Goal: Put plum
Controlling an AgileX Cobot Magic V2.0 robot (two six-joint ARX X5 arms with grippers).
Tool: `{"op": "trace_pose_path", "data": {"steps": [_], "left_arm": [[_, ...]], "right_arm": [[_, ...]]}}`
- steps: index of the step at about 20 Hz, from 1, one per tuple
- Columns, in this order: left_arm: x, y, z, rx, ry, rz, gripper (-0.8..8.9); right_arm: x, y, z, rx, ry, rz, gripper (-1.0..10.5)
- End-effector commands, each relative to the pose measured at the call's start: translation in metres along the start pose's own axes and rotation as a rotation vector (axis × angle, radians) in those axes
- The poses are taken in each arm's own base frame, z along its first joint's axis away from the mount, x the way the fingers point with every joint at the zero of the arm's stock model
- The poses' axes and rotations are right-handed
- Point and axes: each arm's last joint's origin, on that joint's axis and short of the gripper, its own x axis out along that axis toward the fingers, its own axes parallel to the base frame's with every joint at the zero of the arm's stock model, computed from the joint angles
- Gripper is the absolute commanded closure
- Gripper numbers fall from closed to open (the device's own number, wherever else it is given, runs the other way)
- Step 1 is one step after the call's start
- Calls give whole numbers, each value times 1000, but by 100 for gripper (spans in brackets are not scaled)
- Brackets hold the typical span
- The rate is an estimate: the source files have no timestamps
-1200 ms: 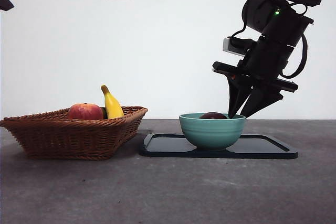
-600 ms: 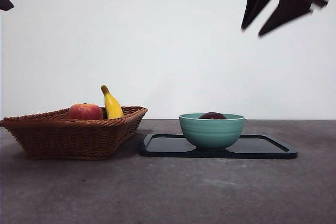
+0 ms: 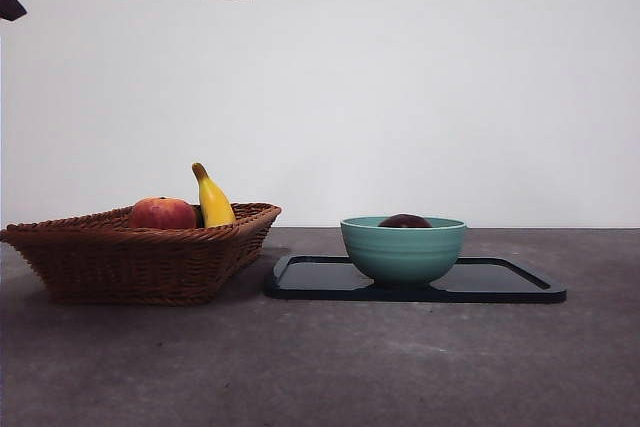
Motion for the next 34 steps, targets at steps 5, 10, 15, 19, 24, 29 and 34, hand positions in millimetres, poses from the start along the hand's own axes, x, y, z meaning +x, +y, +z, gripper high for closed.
{"op": "trace_pose_path", "data": {"steps": [5, 10, 15, 19, 24, 29, 34], "left_arm": [[-1, -1, 3, 15, -14, -11, 411], [-1, -1, 3, 15, -13, -11, 411], [-1, -1, 3, 15, -14, -11, 411], [-1, -1, 3, 15, -13, -11, 411], [-1, -1, 3, 15, -14, -11, 411], [2, -4, 17, 6, -104, -31, 408], [18, -6, 50, 41, -178, -44, 408]], "right_arm": [[7, 4, -55, -37, 25, 166, 749], [7, 0, -91, -48, -6, 180, 749], [2, 1, -97, -54, -31, 182, 749], [2, 1, -97, -52, -30, 182, 749], [2, 1, -97, -50, -30, 182, 749], [2, 1, -97, -50, -30, 182, 749], [2, 1, -97, -50, -30, 182, 749]]}}
